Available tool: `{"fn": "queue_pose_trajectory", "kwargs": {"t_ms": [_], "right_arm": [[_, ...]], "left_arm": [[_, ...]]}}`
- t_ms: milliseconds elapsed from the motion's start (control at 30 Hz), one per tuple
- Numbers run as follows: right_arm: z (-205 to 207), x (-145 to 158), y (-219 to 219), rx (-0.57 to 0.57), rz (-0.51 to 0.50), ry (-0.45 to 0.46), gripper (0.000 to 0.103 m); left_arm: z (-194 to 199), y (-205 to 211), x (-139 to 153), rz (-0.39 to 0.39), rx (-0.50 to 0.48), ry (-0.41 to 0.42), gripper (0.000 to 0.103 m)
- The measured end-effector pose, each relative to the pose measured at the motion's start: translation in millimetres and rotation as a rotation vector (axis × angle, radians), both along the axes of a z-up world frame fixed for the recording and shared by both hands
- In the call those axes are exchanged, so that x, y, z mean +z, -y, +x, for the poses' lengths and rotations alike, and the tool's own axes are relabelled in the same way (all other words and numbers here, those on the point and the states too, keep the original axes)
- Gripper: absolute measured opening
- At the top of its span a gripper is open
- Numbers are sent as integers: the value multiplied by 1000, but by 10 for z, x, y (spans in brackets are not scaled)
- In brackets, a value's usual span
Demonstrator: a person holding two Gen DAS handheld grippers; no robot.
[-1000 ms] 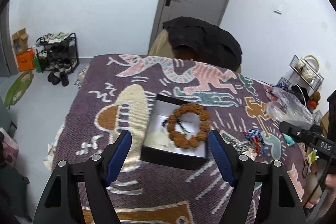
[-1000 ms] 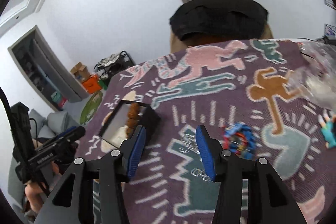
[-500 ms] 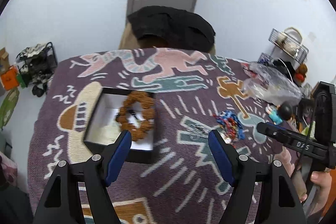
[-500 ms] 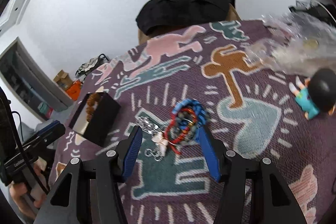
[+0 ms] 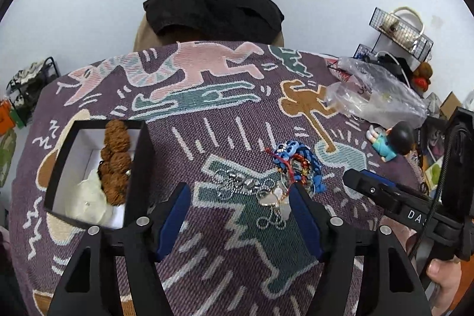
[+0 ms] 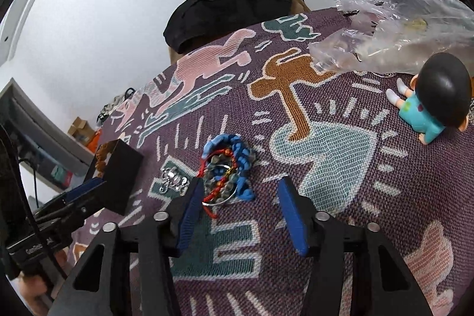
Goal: Organize jewelry
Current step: 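Grasp the blue beaded bracelet with the right gripper while the left grasps the silver keychain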
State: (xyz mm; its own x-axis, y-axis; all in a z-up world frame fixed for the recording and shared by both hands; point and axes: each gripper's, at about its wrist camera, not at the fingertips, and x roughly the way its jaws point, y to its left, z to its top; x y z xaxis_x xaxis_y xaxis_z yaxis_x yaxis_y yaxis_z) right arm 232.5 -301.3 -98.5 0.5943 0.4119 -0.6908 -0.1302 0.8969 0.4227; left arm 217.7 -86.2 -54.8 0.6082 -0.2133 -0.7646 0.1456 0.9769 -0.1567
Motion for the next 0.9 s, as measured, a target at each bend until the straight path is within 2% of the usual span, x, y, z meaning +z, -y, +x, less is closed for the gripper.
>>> {"fn": "queue_pose_trajectory", "kwargs": {"t_ms": [167, 433, 633, 667, 800, 900], "right_arm": [[160, -64, -29, 25, 3, -25, 40], [410, -234, -122, 57, 8, -91, 36], [537, -364, -156, 76, 47, -139, 18], [537, -362, -159, 76, 50, -136, 12], [449, -252, -148, 70, 52, -84, 10], [382, -150, -143, 83, 58, -47, 10]], "left_arm": [[210, 31, -116, -7, 32, -55, 56], [435, 92, -309, 14, 69, -110, 53], [546, 100, -464, 15, 87, -152, 53], [559, 105, -486, 13, 89, -159, 53], [609, 131, -607, -2, 90, -194, 53], [603, 152, -612, 11, 97, -173, 52]]}}
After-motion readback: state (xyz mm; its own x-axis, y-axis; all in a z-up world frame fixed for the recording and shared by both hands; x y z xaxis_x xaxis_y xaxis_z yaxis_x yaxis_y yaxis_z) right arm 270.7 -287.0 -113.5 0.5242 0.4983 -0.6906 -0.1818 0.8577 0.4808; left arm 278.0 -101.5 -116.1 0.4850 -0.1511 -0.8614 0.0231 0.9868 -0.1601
